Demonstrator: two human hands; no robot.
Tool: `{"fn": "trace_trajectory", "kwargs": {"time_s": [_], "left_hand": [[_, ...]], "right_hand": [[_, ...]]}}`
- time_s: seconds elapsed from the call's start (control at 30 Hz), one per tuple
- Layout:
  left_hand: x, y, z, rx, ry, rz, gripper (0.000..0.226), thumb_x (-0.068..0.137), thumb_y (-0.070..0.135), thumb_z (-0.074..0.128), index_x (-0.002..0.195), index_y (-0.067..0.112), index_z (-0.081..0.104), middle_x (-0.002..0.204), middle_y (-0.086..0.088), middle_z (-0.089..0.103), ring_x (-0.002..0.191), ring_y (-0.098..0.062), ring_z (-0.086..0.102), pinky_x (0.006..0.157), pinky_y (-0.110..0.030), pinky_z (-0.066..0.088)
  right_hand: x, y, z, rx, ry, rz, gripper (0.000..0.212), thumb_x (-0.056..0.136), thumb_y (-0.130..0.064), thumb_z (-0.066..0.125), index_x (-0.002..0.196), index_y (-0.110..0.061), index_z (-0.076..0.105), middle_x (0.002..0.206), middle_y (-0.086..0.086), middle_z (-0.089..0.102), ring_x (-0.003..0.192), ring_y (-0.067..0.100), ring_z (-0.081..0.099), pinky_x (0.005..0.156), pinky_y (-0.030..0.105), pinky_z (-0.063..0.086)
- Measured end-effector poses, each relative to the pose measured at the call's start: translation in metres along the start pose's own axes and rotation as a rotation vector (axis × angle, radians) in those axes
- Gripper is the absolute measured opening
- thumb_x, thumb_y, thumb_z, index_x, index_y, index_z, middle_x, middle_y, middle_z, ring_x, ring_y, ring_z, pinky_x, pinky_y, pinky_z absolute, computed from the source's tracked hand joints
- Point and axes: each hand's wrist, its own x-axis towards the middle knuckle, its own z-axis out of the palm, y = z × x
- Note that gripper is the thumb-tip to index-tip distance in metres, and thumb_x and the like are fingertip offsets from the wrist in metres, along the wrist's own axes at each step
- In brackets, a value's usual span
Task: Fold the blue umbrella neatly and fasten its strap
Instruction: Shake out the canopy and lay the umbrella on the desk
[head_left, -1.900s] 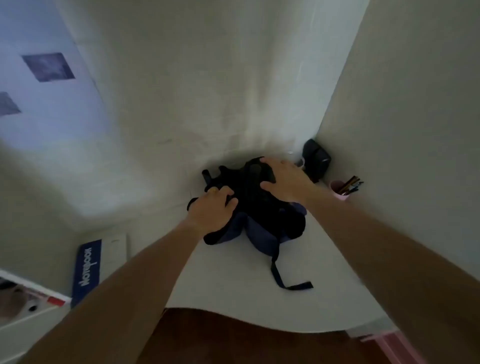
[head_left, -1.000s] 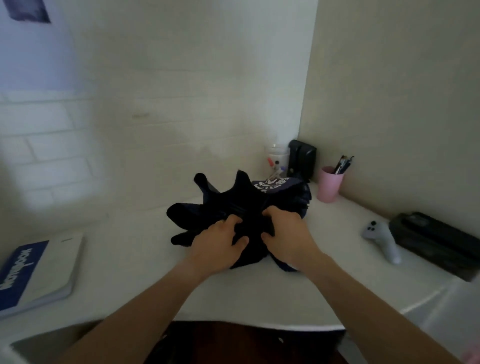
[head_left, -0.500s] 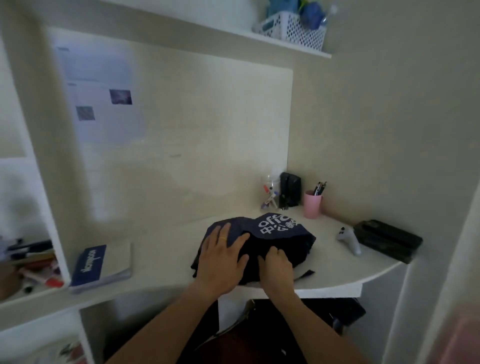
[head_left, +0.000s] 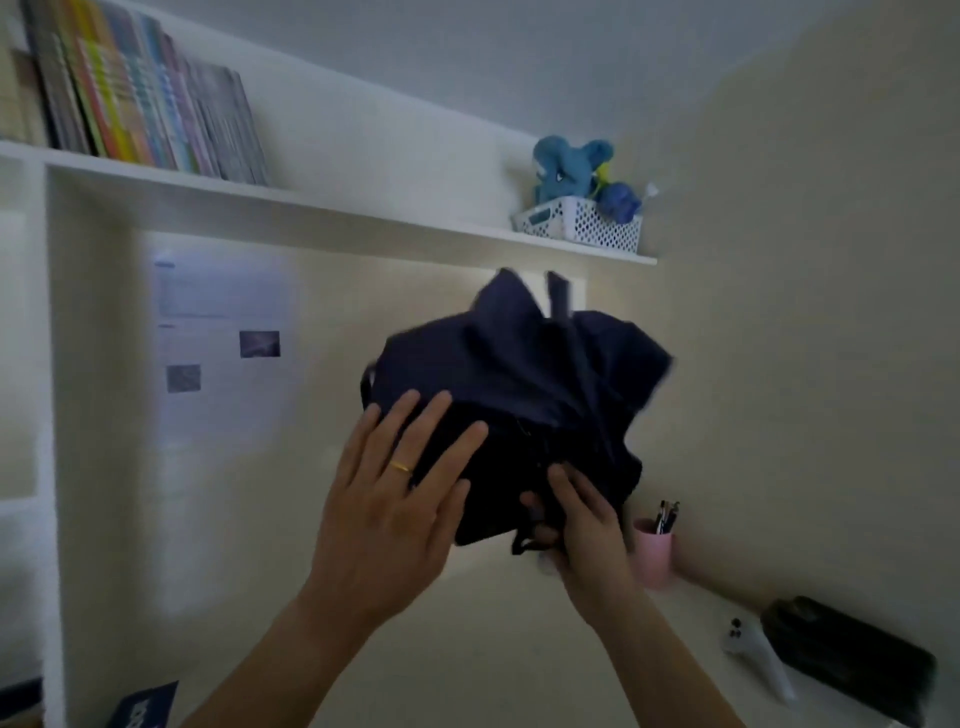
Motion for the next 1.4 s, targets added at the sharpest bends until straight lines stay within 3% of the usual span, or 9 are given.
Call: {"fn": "trace_trajectory", "kwargs": {"time_s": [0.33, 0.5, 0.63, 0.77, 0.87, 0.97, 1.1, 1.23, 1.4], "left_hand": [[-0.004, -0.045, 0.000, -0.201, -0.008, -0.392, 0.059, 0.101, 0.046, 0.047, 0.156, 0.028, 0.035, 0.162, -0.003, 0.037, 0.146, -0.024, 0.037, 0.118, -0.047, 0.036], [0.009, -0.031, 0.007, -0.576, -0.019, -0.646, 0.047, 0.106, 0.054, 0.036, 0.151, 0.041, 0.034, 0.152, 0.012, 0.044, 0.138, -0.012, 0.043, 0.111, -0.037, 0.038], [0.033, -0.002, -0.004, -0.988, -0.001, -0.803, 0.028, 0.103, 0.048, 0.047, 0.130, 0.044, 0.054, 0.122, 0.023, 0.065, 0.114, -0.002, 0.064, 0.093, -0.030, 0.053], [0.051, 0.014, -0.019, -1.235, -0.117, -0.957, 0.041, 0.089, 0.065, 0.054, 0.121, 0.040, 0.060, 0.111, 0.013, 0.072, 0.097, -0.005, 0.072, 0.074, -0.023, 0.057], [0.046, 0.018, -0.022, -1.209, -0.211, -1.008, 0.045, 0.088, 0.027, 0.079, 0.128, 0.033, 0.060, 0.101, -0.004, 0.075, 0.081, -0.015, 0.077, 0.065, -0.028, 0.063], [0.039, 0.019, -0.020, -1.227, -0.252, -1.033, 0.030, 0.090, 0.007, 0.076, 0.120, 0.009, 0.070, 0.088, -0.017, 0.077, 0.066, -0.022, 0.072, 0.052, -0.023, 0.053], [0.035, 0.015, -0.020, -1.308, -0.222, -1.000, 0.013, 0.096, 0.012, 0.068, 0.103, 0.007, 0.077, 0.081, -0.009, 0.074, 0.061, -0.018, 0.059, 0.051, -0.023, 0.035], [0.038, 0.014, -0.025, -1.392, -0.224, -0.889, 0.022, 0.102, 0.018, 0.059, 0.094, 0.009, 0.078, 0.082, -0.011, 0.072, 0.058, -0.020, 0.054, 0.054, -0.030, 0.035], [0.031, 0.010, -0.030, -1.472, -0.224, -0.800, 0.029, 0.100, 0.026, 0.055, 0.091, 0.017, 0.080, 0.088, -0.013, 0.073, 0.061, -0.023, 0.057, 0.056, -0.031, 0.042]], "right_hand": [[0.011, 0.002, -0.014, -0.052, -0.039, -0.048, 0.011, 0.098, -0.024, 0.059, 0.095, -0.016, 0.066, 0.076, 0.008, 0.064, 0.046, 0.010, 0.039, 0.046, 0.023, 0.025], [-0.001, 0.003, -0.018, -0.108, 0.006, -0.112, 0.018, 0.098, -0.018, 0.061, 0.111, -0.025, 0.072, 0.080, 0.002, 0.075, 0.060, 0.017, 0.059, 0.057, 0.026, 0.043], [-0.008, 0.003, -0.030, -0.172, -0.088, -0.154, 0.015, 0.098, -0.015, 0.059, 0.097, -0.027, 0.068, 0.071, 0.008, 0.063, 0.047, 0.012, 0.035, 0.047, 0.024, 0.025], [-0.008, 0.000, -0.039, -0.138, -0.037, -0.118, 0.016, 0.097, -0.020, 0.061, 0.113, -0.021, 0.059, 0.077, 0.008, 0.067, 0.053, 0.012, 0.044, 0.047, 0.019, 0.035], [-0.007, -0.004, -0.045, -0.046, -0.037, -0.105, 0.010, 0.095, -0.020, 0.061, 0.104, -0.020, 0.059, 0.071, 0.005, 0.063, 0.048, 0.011, 0.042, 0.045, 0.018, 0.039], [-0.005, -0.011, -0.050, 0.088, -0.099, -0.075, 0.015, 0.094, -0.021, 0.057, 0.104, -0.016, 0.047, 0.072, 0.010, 0.050, 0.039, 0.009, 0.027, 0.039, 0.018, 0.038], [0.000, -0.015, -0.064, 0.161, -0.203, -0.024, 0.014, 0.101, -0.027, 0.049, 0.098, -0.013, 0.053, 0.082, 0.012, 0.053, 0.043, 0.008, 0.019, 0.035, 0.015, 0.029], [0.003, -0.014, -0.072, 0.209, -0.268, 0.013, 0.019, 0.102, -0.032, 0.047, 0.108, -0.014, 0.053, 0.085, 0.013, 0.054, 0.040, 0.004, 0.030, 0.038, 0.017, 0.018], [0.001, -0.012, -0.073, 0.261, -0.261, 0.125, 0.037, 0.105, -0.036, 0.039, 0.092, -0.013, 0.064, 0.081, 0.006, 0.056, 0.036, 0.003, 0.023, 0.042, 0.018, 0.012]]}}
